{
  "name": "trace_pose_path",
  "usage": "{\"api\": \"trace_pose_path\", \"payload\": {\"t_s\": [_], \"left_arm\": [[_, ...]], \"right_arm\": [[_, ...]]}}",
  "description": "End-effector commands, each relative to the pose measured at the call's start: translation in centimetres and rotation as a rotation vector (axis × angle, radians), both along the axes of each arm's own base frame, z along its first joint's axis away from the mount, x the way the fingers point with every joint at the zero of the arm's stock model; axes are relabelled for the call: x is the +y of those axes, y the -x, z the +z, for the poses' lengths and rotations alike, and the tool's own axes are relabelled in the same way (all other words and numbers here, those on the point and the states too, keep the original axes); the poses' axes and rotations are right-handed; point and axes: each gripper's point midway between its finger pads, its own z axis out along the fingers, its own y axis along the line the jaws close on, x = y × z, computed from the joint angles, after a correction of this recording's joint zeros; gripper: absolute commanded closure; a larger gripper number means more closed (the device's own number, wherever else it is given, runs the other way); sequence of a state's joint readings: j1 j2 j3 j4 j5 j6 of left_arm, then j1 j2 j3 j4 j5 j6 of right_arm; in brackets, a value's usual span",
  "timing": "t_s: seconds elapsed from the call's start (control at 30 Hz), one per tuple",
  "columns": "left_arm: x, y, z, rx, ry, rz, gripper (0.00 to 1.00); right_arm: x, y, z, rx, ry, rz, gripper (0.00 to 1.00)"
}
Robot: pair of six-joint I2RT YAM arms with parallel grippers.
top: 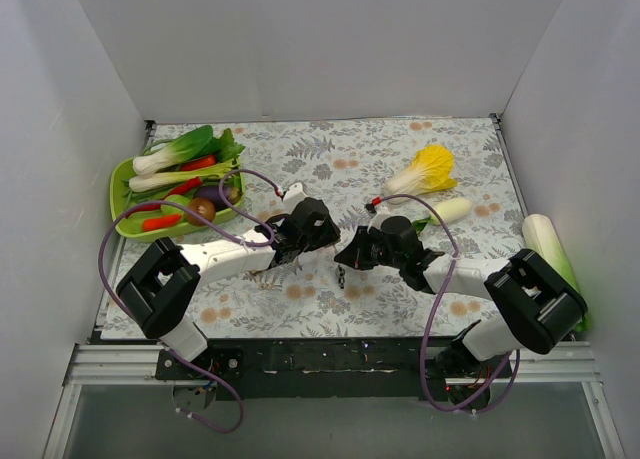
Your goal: Unlock with the key
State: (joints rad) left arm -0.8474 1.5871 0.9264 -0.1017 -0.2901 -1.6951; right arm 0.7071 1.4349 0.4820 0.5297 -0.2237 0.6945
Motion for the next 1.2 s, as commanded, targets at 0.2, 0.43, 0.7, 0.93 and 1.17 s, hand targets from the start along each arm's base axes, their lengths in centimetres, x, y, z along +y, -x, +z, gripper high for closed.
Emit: {"api": "trace_pose_path", "payload": {"t_s": [0.2, 0.43, 0.7, 0.93, 1.17], "left_arm": [[-1.7, 0.6, 2.6, -0.033, 0.071, -0.029, 1.00], [-2.2, 1.0, 2.2, -0.037, 0.065, -0.046, 1.00], [-2.5, 1.5, 1.8, -0.055, 0.037, -0.072, 1.00], [-3.1, 2.4, 1.7, -0.075, 0.041, -0.123, 1.00], [-2.8, 2.8, 1.8, -0.080, 0.045, -0.137, 1.00]], "right_arm": [[1.6, -4.0, 4.7, -0.146, -0.119, -0.077, 0.99], [1.9, -4.2, 5.0, -0.150, -0.125, -0.073, 0.99], [1.7, -4.5, 5.0, -0.158, -0.112, -0.087, 0.99], [1.4, -4.7, 5.4, -0.178, -0.099, -0.090, 0.99], [0.7, -5.0, 5.3, -0.196, -0.078, -0.110, 0.99]]}}
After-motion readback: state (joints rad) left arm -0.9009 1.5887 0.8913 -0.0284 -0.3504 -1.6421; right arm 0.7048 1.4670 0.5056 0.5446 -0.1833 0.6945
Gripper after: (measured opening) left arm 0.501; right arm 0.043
